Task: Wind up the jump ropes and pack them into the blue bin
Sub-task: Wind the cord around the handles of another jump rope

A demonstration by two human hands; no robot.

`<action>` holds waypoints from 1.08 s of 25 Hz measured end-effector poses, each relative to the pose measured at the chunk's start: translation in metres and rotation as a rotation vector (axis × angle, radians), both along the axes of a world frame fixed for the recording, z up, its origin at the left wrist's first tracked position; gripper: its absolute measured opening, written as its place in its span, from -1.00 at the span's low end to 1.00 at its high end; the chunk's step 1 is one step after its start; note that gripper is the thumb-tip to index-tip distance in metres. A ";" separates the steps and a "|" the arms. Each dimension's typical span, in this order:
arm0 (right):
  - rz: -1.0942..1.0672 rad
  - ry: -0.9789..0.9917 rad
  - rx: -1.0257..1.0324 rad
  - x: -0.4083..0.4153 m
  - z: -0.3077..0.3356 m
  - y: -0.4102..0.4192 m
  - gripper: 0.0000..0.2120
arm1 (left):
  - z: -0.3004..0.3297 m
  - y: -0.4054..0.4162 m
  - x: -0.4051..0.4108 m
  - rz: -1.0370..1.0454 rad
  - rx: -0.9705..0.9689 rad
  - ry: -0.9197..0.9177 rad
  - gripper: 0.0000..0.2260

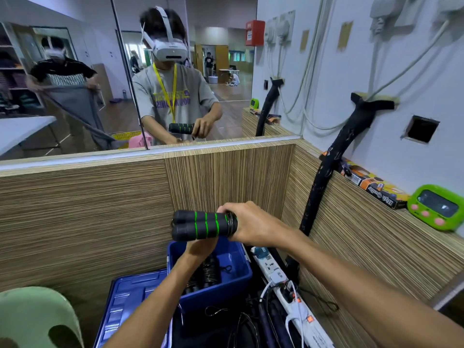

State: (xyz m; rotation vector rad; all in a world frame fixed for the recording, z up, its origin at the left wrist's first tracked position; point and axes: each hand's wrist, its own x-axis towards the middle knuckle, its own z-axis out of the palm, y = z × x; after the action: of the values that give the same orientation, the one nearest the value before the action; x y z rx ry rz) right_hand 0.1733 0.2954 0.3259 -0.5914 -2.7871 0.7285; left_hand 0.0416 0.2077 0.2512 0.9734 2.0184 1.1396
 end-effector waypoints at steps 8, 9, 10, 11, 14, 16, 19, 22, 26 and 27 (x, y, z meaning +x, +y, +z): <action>0.111 -0.039 0.157 0.024 -0.009 -0.012 -0.66 | 0.032 0.038 -0.017 -0.325 0.126 0.856 -0.41; 0.123 -0.047 0.206 0.025 -0.013 -0.017 -0.63 | 0.039 0.036 -0.022 -0.395 0.113 0.983 -0.41; 0.148 -0.056 0.269 0.025 -0.018 -0.022 -0.60 | 0.043 0.037 -0.029 -0.459 0.096 1.131 -0.36; 0.169 -0.066 0.340 0.024 -0.023 -0.027 -0.57 | 0.051 0.038 -0.031 -0.519 0.109 1.241 -0.30; 0.074 -0.101 0.389 0.018 -0.034 -0.030 -0.45 | 0.069 0.041 -0.027 -0.526 -0.005 1.402 -0.27; -0.092 -0.129 0.316 0.013 -0.039 -0.020 -0.36 | 0.080 0.039 -0.008 -0.326 -0.021 1.401 -0.38; -0.243 -0.158 0.286 0.006 -0.048 -0.004 -0.36 | 0.088 0.033 0.023 -0.232 -0.023 1.405 -0.50; -0.362 -0.106 0.250 0.003 -0.045 0.008 -0.86 | 0.080 0.026 0.049 -0.263 -0.059 1.396 -0.67; -0.444 -0.091 0.298 -0.002 -0.032 0.023 -0.80 | 0.061 0.015 0.062 -0.098 -0.067 1.061 -0.72; -0.485 -0.091 0.313 -0.002 -0.028 0.029 -0.78 | 0.057 0.012 0.063 -0.055 -0.007 0.908 -0.70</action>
State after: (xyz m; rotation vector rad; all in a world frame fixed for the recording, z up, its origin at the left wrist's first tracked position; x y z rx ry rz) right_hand 0.1711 0.3245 0.2981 -1.1897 -2.5889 0.1661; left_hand 0.1050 0.2193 0.3082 1.7438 2.6297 0.6959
